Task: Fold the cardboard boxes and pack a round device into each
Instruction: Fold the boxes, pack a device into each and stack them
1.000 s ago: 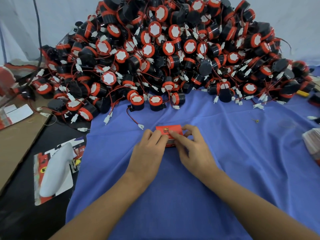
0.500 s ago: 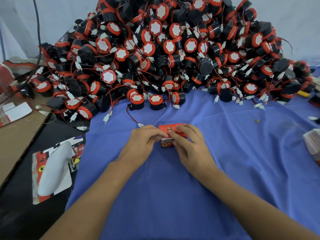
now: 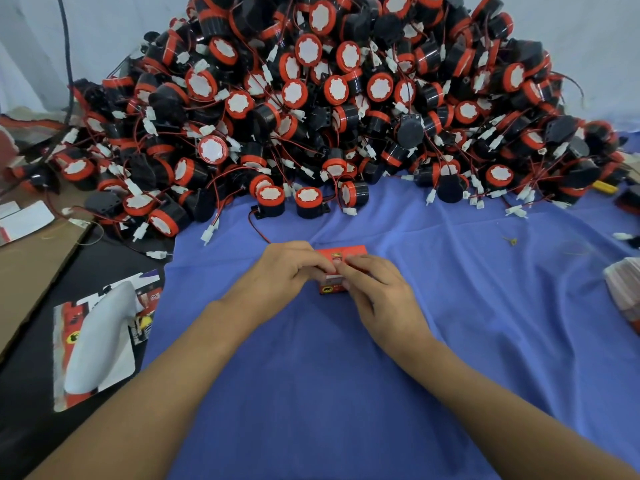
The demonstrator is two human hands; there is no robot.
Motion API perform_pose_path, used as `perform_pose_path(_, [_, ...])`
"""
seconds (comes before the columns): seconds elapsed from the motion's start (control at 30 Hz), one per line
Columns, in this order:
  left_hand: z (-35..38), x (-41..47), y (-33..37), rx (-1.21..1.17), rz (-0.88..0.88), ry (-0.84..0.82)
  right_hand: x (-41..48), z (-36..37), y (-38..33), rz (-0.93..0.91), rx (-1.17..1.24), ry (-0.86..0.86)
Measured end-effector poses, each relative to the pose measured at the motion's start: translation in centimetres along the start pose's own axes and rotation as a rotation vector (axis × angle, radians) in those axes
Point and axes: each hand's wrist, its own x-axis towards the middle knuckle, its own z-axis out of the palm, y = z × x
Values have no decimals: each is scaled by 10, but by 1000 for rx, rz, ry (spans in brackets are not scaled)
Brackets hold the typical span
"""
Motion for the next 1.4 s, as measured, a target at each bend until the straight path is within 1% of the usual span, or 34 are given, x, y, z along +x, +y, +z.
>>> perform_pose_path(0.1, [1,5,-2,69,8,-57,0,0,0,26,15,3])
perform_pose_path(0.2, [7,7,-8,47,-78,-190,-1,-1,-1,28,28,-2])
perform_pose_path(0.27, [8,9,-9,22,-109,-215,-1,-2,-2,29,23,2])
perform_pose_path(0.43, [8,8,-11,-204,-169,-97,0,-3,-4,29,14,0])
perform_pose_path(0.5, [12,4,-9,-239,-178,-68,1,-3,-3,36,19,-3])
perform_pose_path(0.57, [19,-1,-9,-226,-149,-42,1,-3,-3,44,20,-5])
perform_pose_path(0.67, [31,-9,-12,-119,-143,10,1,0,-2,36,-7,-1])
perform_pose_path(0.8, [39,-14,-6,-150,-155,134,0,2,-1,53,21,0])
perform_pose_path(0.83, [41,-15,-4,-184,-161,166,0,2,-1,86,26,-2])
perform_pose_path(0.9, [43,-14,0,-260,-231,256,-1,1,-1,253,70,-32])
perform_pose_path(0.97, [48,-11,5,-341,-378,354,1,-1,-1,448,168,-51])
perform_pose_path(1.0, [51,-8,9,-376,-452,394,2,-1,-1,514,216,-41])
perform_pose_path(1.03, [55,-6,12,-395,-510,424,4,-2,-2,556,256,-22])
perform_pose_path(1.1, [65,1,20,-416,-571,461,8,-4,-2,611,313,30])
perform_pose_path(1.23, [84,24,44,-453,-576,496,10,-14,2,791,435,197])
perform_pose_path(1.3, [95,42,59,-459,-527,488,13,-25,10,873,504,317])
perform_pose_path(1.4, [119,77,85,-486,-439,449,21,-54,34,945,551,491])
